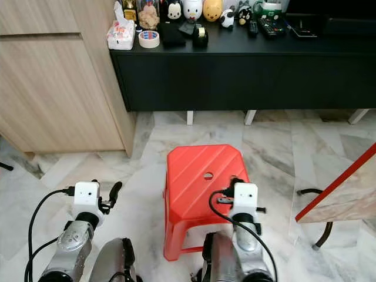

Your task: Hang keys on a hook

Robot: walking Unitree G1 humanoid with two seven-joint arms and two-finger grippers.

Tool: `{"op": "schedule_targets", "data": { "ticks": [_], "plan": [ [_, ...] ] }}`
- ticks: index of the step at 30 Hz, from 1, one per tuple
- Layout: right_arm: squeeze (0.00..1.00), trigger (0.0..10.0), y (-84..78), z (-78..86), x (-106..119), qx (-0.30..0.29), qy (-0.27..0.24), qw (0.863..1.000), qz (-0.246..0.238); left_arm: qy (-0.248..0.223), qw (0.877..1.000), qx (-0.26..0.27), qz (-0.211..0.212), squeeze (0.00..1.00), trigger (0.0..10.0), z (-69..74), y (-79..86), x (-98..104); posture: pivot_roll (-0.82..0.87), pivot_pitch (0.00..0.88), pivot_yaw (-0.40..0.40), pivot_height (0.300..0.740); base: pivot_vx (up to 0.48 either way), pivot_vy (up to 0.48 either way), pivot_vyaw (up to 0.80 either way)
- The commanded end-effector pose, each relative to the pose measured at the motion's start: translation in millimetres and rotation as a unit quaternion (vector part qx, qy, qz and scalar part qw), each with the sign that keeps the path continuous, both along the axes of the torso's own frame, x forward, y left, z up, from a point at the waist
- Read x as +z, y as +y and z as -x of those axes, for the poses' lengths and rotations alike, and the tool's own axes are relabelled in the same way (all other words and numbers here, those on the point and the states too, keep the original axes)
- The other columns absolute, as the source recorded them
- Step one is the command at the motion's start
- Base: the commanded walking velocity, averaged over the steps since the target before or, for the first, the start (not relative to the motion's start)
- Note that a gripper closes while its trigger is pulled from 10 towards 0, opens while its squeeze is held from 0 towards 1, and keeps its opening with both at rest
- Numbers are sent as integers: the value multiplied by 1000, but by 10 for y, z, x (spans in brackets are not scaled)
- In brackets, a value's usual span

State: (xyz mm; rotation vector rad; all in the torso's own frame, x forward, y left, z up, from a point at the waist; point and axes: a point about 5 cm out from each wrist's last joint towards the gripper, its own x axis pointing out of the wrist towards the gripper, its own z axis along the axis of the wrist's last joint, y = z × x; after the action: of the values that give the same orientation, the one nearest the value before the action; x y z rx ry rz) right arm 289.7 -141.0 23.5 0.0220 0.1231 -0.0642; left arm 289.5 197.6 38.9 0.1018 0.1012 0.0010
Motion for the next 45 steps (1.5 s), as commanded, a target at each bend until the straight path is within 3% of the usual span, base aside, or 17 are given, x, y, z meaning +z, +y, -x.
{"op": "schedule_targets", "data": {
  "ticks": [1,7,8,9,11,14,15,16,18,20,23,30,37,45],
  "plan": [
    [0,10000,-84,-53,66,-21,-10,1000,-10,5,1000,-2,-6,0,10000,14,4,-30,47,71,-53,582,0,0,0],
    [0,10000,-81,-103,204,0,-54,996,73,3,1000,-2,-4,0,10000,3,-10,-29,42,65,-53,582,0,0,0],
    [0,10000,-76,-104,206,-1,-53,997,50,3,1000,-2,-4,0,10000,-1,-14,-30,41,63,-53,582,0,0,0],
    [0,10000,-101,-115,138,-48,-20,992,-115,3,1000,-3,-4,0,10000,-4,-22,-31,40,62,-55,582,0,0,0],
    [0,10000,-104,-113,132,-41,-21,989,-138,2,1000,-3,-3,0,10000,-8,-27,-32,38,61,-54,582,0,0,0],
    [0,10000,-90,-106,152,-17,-29,997,-73,2,1000,-3,-2,0,10000,-10,-31,-32,35,60,-55,582,0,0,0],
    [0,10000,-84,-96,179,-7,-41,999,-13,2,1000,-4,-2,0,10000,-12,-35,-33,34,60,-55,582,0,0,0],
    [0,10000,-84,-96,179,-7,-41,999,-13,2,1000,-4,-2,0,10000,-12,-35,-33,34,60,-55,582,0,0,0],
    [0,10000,-77,-77,237,5,-71,995,74,1,1000,-3,-1,0,10000,-15,-41,-35,33,58,-57,582,0,0,0],
    [0,10000,-125,-70,240,-18,-70,995,72,1,1000,-3,1,0,10000,-17,-50,-37,31,56,-61,582,0,0,0],
    [0,10000,-163,-74,275,-14,-78,991,111,1,1000,-3,2,0,10000,-20,-62,-41,28,55,-63,582,0,0,0],
    [0,10000,-168,-63,200,-32,-52,998,34,0,1000,-4,5,0,10000,-22,-91,-46,25,53,-67,582,0,0,0],
    [0,10000,-127,-45,229,-22,-65,997,32,1,1000,-3,5,0,10000,-12,-93,-60,25,52,-68,587,0,0,0],
    [0,10000,-140,-50,215,-24,-58,998,24,8,1000,-2,4,0,10000,-1,-80,-87,21,39,-67,647,0,0,0]
  ]
}}
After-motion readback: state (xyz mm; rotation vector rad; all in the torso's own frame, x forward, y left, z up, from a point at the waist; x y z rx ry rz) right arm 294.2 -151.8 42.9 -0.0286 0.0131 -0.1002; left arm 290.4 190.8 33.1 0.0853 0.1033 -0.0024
